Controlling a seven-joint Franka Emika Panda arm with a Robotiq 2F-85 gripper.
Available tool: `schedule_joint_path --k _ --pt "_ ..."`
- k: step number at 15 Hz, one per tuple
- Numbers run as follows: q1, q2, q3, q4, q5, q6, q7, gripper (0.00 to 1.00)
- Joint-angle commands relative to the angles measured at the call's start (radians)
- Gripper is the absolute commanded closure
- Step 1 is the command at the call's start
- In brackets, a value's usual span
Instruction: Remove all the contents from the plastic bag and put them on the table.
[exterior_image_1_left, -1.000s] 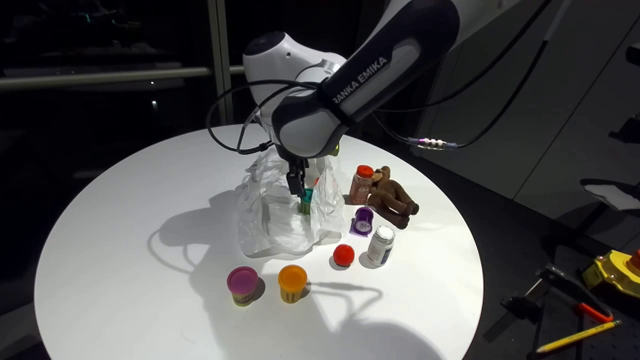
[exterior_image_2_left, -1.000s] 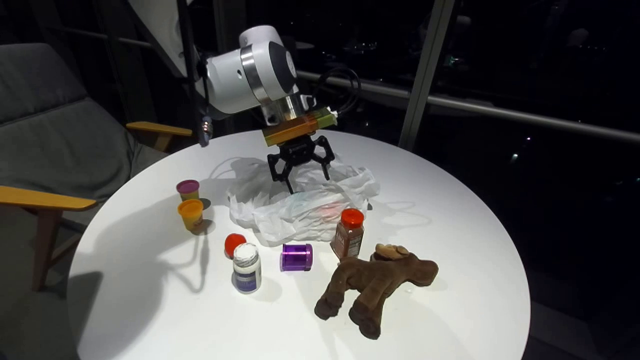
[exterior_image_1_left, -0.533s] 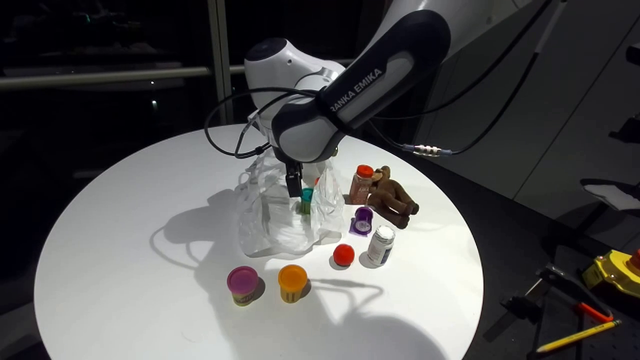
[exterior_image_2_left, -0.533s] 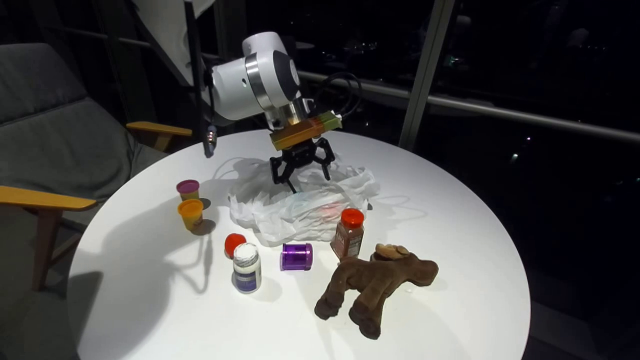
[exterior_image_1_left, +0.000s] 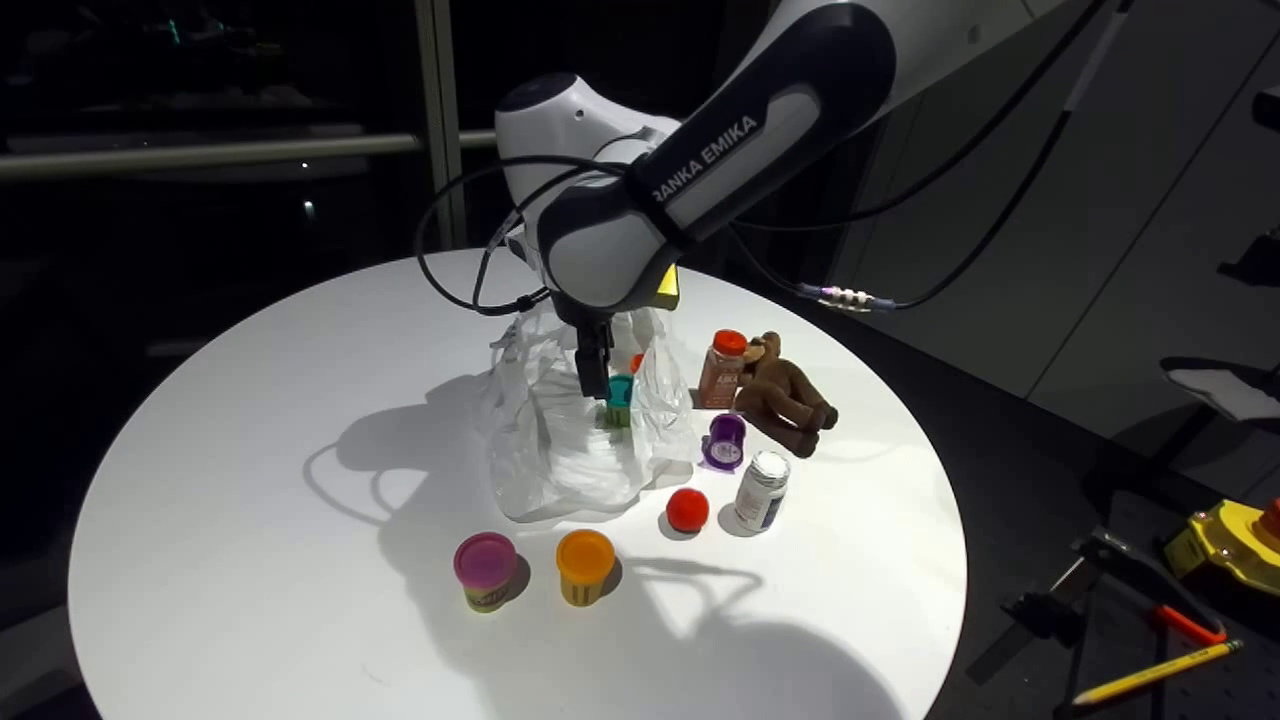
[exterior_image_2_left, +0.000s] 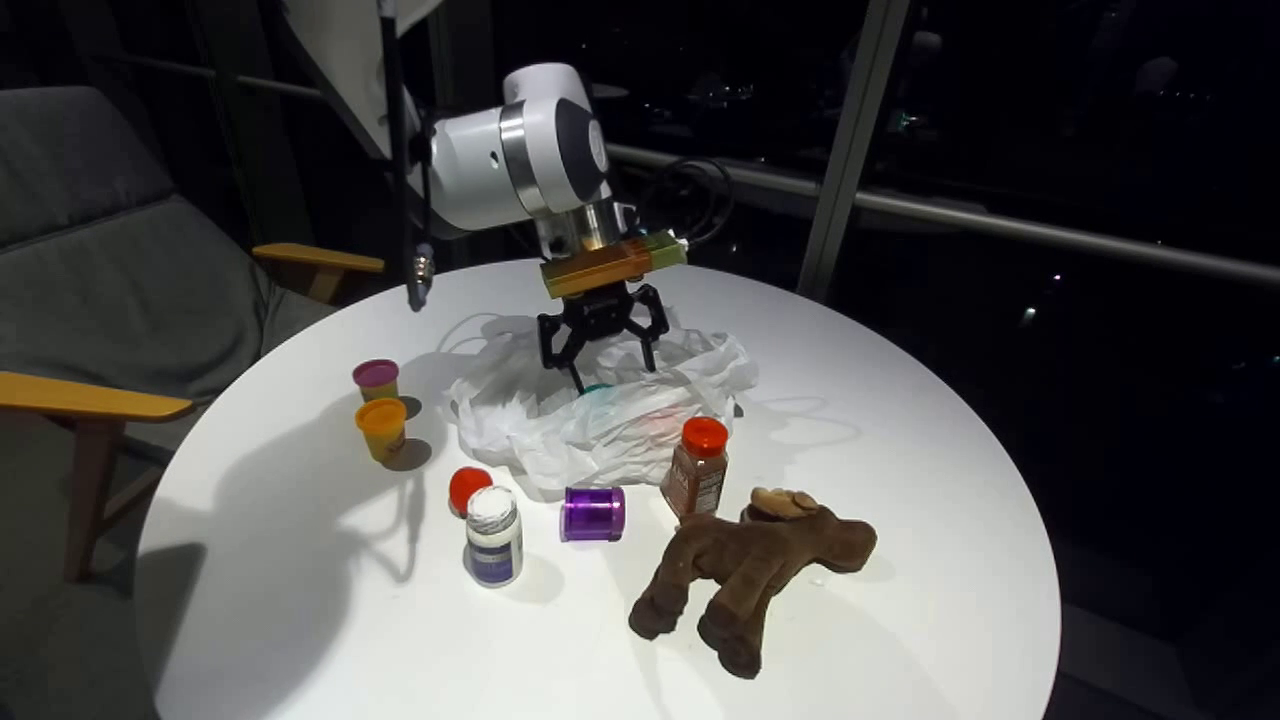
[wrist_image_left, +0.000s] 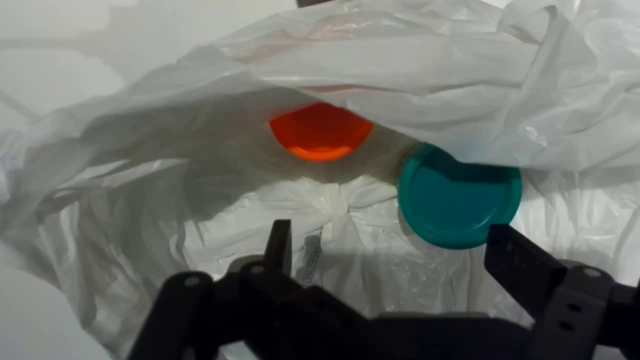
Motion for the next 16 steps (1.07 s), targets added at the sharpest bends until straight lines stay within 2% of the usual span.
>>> schedule_joint_path --k 1,7,14,15,16 --pt "-0.03 0.009 0.045 0.065 0.086 -0.085 0.007 0.0" --pt "-0.052 0.035 0.044 0.102 0.159 -0.14 0.045 0.0" --pt "-0.071 0.083 0.044 0.16 0.189 -0.178 0.065 0.0" --pt "-0.071 0.086 0.044 0.17 0.192 -0.185 0.067 0.25" --pt "-0.07 0.088 0.043 0.176 0.192 -0.188 0.069 0.26"
